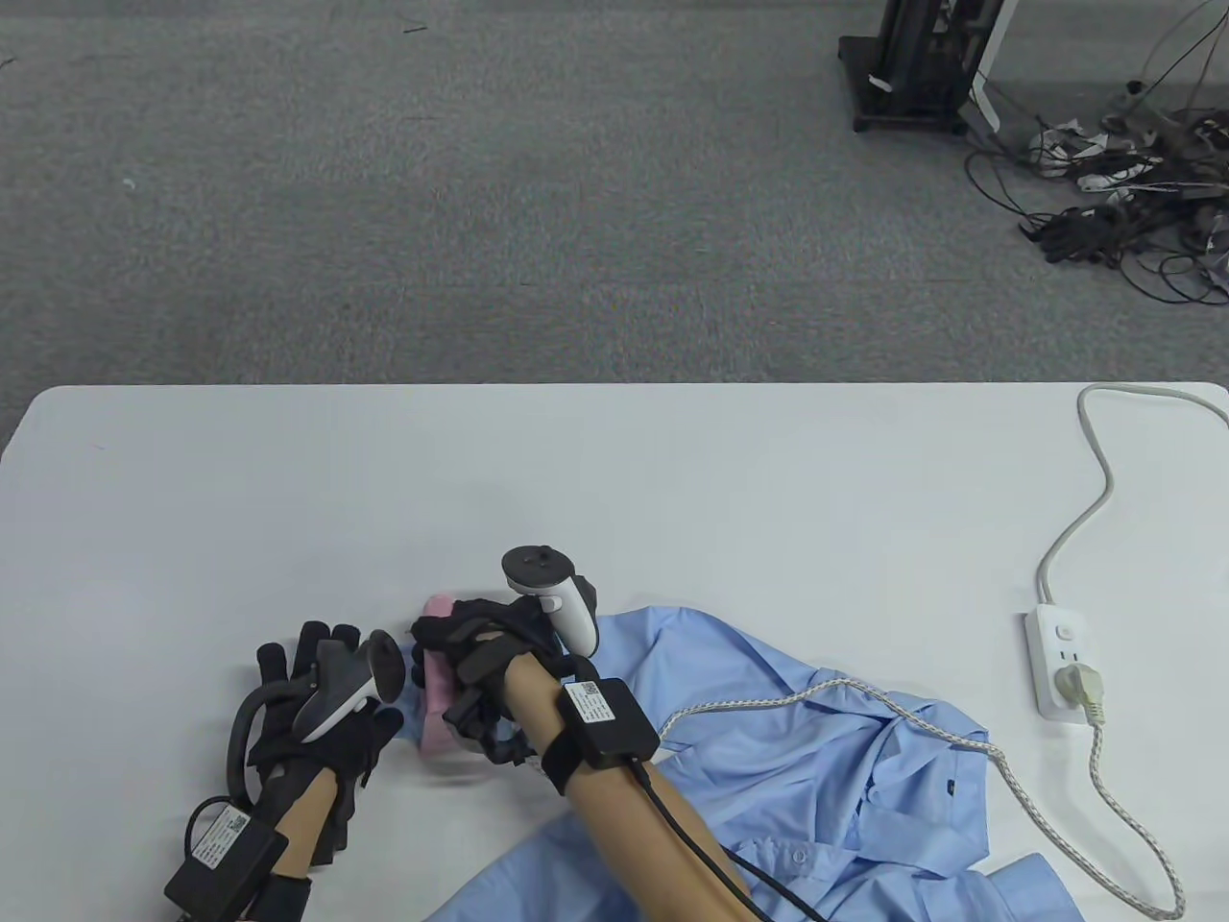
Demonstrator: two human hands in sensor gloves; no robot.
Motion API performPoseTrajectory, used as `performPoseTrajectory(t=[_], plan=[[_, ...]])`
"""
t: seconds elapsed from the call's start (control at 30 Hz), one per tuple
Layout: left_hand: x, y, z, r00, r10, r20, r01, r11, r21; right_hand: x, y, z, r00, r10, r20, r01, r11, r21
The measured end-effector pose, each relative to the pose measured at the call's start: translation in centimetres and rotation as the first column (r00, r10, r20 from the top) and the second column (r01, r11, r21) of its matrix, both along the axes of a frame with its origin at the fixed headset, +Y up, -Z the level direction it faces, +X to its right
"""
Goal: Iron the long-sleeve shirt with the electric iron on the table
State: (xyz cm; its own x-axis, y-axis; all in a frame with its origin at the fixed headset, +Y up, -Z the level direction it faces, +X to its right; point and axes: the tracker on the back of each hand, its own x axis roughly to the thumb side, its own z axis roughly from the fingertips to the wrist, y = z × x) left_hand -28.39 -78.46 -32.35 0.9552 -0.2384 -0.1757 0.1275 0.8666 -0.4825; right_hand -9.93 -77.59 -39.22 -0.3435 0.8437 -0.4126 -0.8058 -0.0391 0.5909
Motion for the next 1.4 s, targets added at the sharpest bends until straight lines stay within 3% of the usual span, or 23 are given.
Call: performPoseTrajectory(t=[0.23,0.37,0.47,0.5,0.57,0.67,0.9,1.13,1.4], plan=[[0.9,0.3,0.1,0.998,-0.067,0.007,0.067,0.998,-0.008,8.1,0.0,0.1,0.989,0.037,0.146,-0.037,0.999,-0.001],[2.2,0.2,0.2,0.987,-0.140,0.075,0.134,0.988,0.070,12.1,-0.1,0.1,0.979,0.027,0.203,-0.023,1.000,-0.020],[3.5,-0.1,-0.1,0.987,-0.001,0.158,-0.013,0.996,0.085,12.1,-0.3,0.1,0.982,-0.010,0.188,0.018,0.999,-0.042],[3.7,-0.2,-0.2,0.989,-0.015,0.148,0.003,0.997,0.079,12.0,-0.4,0.1,0.982,-0.017,0.186,0.026,0.999,-0.046],[3.4,0.0,-0.6,0.988,-0.102,0.113,0.097,0.994,0.050,10.8,-0.6,0.3,0.981,-0.046,0.187,0.058,0.996,-0.062],[1.3,0.1,-0.5,0.994,-0.109,0.011,0.109,0.993,0.034,9.0,-0.8,0.6,0.984,-0.100,0.147,0.113,0.990,-0.084],[-2.3,-0.1,-0.2,0.987,-0.011,-0.161,0.007,1.000,-0.028,8.2,-0.6,1.2,0.982,-0.034,0.186,0.043,0.998,-0.041],[-2.3,-0.1,-0.2,0.987,-0.018,-0.161,0.014,1.000,-0.022,15.4,-0.3,1.9,0.952,0.004,0.307,-0.002,1.000,-0.007],[-1.6,0.1,0.0,0.987,-0.075,-0.140,0.077,0.997,0.005,24.9,0.8,2.9,0.897,0.139,0.419,-0.158,0.987,0.013]])
